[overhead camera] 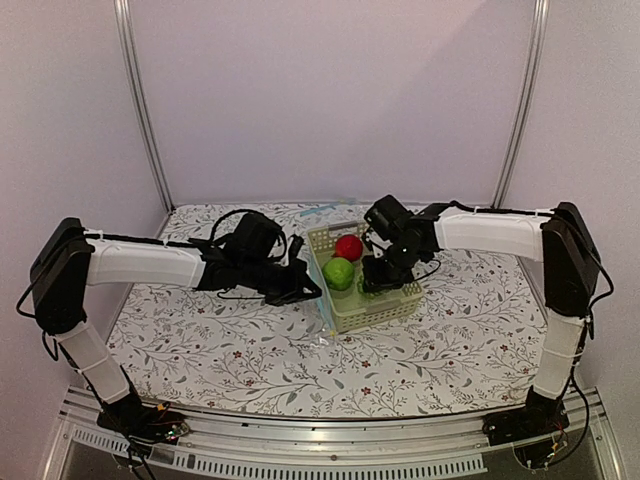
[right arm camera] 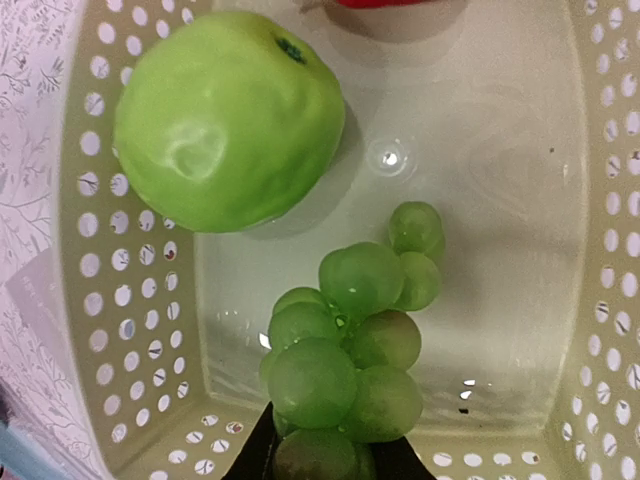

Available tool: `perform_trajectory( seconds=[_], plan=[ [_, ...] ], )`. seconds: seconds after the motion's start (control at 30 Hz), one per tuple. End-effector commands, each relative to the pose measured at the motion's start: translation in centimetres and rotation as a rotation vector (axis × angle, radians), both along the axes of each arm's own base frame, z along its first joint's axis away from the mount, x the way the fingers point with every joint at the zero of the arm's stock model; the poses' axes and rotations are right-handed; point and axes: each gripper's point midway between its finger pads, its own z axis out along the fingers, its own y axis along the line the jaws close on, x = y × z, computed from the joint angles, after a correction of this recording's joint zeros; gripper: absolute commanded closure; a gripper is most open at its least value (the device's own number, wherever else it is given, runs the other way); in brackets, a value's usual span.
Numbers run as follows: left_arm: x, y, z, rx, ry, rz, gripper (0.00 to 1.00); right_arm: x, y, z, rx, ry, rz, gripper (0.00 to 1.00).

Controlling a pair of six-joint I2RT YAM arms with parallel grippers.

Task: Place the food in the zip-top bag and seal the zipper
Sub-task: Pick up the fake fruit from the bin.

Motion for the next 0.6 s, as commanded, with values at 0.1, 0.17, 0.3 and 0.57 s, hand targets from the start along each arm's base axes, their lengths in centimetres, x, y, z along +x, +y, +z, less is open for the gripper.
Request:
perform_trajectory(
  seconds=[0.1,0.17,0.3,0.57],
  plan=[
    [0.7,0.3,1.0,-0.043,-0.016,0.018,1.00,-0.9,-1.0,10.0,0.164,-0.154,-0.023,0.88],
    [0.6,0.1,1.1,-0.050,-0.013,0.013,1.00,-1.9,-0.5,10.8,0.205,-0.147,-0.007,0.89],
    [0.5,0.1,1.3,-0.056,-0.009,0.008,1.00,-4.0,1.5,12.1,0.295,-0.135,0.047,0.90],
    [0.6,-0.2,1.6,-0.079,-0.024,0.007,1.00,-7.1,6.1,14.9,0.553,-0.093,0.141,0.90]
  ],
)
